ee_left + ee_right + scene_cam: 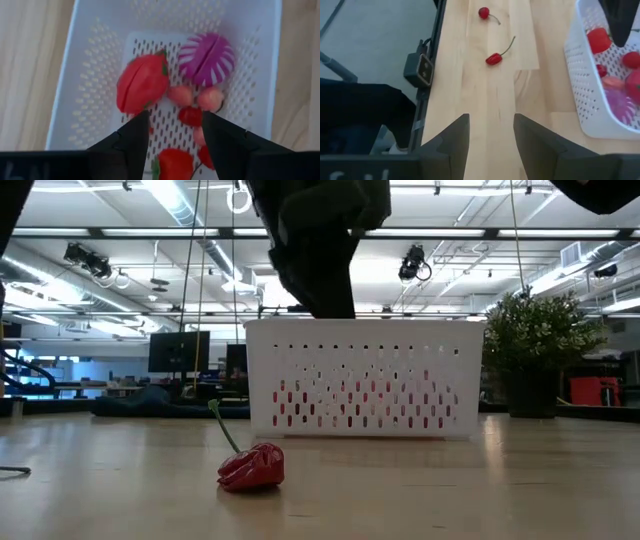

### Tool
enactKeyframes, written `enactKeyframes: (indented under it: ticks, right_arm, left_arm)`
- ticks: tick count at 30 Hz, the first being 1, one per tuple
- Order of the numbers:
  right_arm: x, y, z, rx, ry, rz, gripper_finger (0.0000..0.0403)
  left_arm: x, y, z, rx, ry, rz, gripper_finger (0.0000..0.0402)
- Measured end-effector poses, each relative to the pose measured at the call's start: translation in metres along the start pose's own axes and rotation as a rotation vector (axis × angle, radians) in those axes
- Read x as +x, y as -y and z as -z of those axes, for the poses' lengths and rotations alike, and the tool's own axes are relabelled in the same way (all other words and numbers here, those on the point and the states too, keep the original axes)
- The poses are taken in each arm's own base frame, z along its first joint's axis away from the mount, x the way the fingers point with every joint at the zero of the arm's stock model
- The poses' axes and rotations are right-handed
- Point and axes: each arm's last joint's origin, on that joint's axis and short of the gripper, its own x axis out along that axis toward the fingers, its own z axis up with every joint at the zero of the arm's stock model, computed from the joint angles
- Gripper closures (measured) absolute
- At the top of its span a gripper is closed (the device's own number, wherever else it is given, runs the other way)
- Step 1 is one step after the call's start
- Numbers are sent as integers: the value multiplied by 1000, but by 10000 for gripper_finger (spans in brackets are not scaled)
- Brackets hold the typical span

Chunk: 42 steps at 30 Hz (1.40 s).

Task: Pick and placing Produce into tupperware
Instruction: Put the cherry into the white bin

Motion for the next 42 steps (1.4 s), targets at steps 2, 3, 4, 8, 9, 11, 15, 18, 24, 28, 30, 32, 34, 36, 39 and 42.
enactKeyframes:
  ticks: [2, 3, 4, 8, 9, 11, 15, 18, 24, 28, 30, 32, 34, 36, 39, 42]
  right_arm:
    - [-1, -2, 2, -5, -1, -7, 241]
    - [-2, -3, 2, -7, -1, -10, 241]
    - [-2, -4, 2, -7, 3, -15, 241]
    - [4, -8, -3, 26, 110, 15, 241]
    - [9, -9, -5, 32, 140, 22, 241]
    - [24, -11, -7, 35, 185, 19, 241]
    - [70, -14, -4, 1, 255, -5, 241]
    - [106, -9, 2, -16, 294, -8, 241]
    - [155, 10, 3, 131, 248, -3, 241]
    - [176, 8, 1, 150, 225, -36, 241]
    - [188, 4, 1, 126, 220, -37, 241]
    - [199, 0, 4, 87, 214, -30, 241]
    - [210, -4, 5, 36, 204, -1, 241]
    - [214, -6, 2, -5, 194, 32, 241]
    - [219, -7, 1, -60, 162, 108, 241]
    - [217, -7, -1, -100, 130, 162, 241]
  left_arm:
    - [-1, 4, 1, -18, -4, 24, 209]
    - [-3, 6, 2, -24, -7, 45, 208]
    - [-6, 8, 2, -34, -12, 71, 208]
    - [-28, 15, 0, -56, -51, 189, 218]
    - [-34, 15, -1, -55, -77, 201, 222]
    - [-50, 15, -3, -41, -144, 203, 229]
    - [-87, 14, -6, -38, -243, 169, 243]
    - [-111, 17, -5, -35, -295, 150, 251]
    - [-129, 34, 0, 25, -229, 76, 268]
    - [-130, 43, 7, 102, -217, 45, 277]
    - [-131, 45, 9, 116, -221, 25, 282]
    - [-132, 45, 11, 120, -223, 13, 286]
    - [-132, 46, 11, 120, -222, 14, 291]
    - [-133, 47, 12, 109, -223, 12, 295]
    - [-133, 47, 13, 109, -229, 6, 300]
    - [-134, 48, 14, 106, -232, 4, 305]
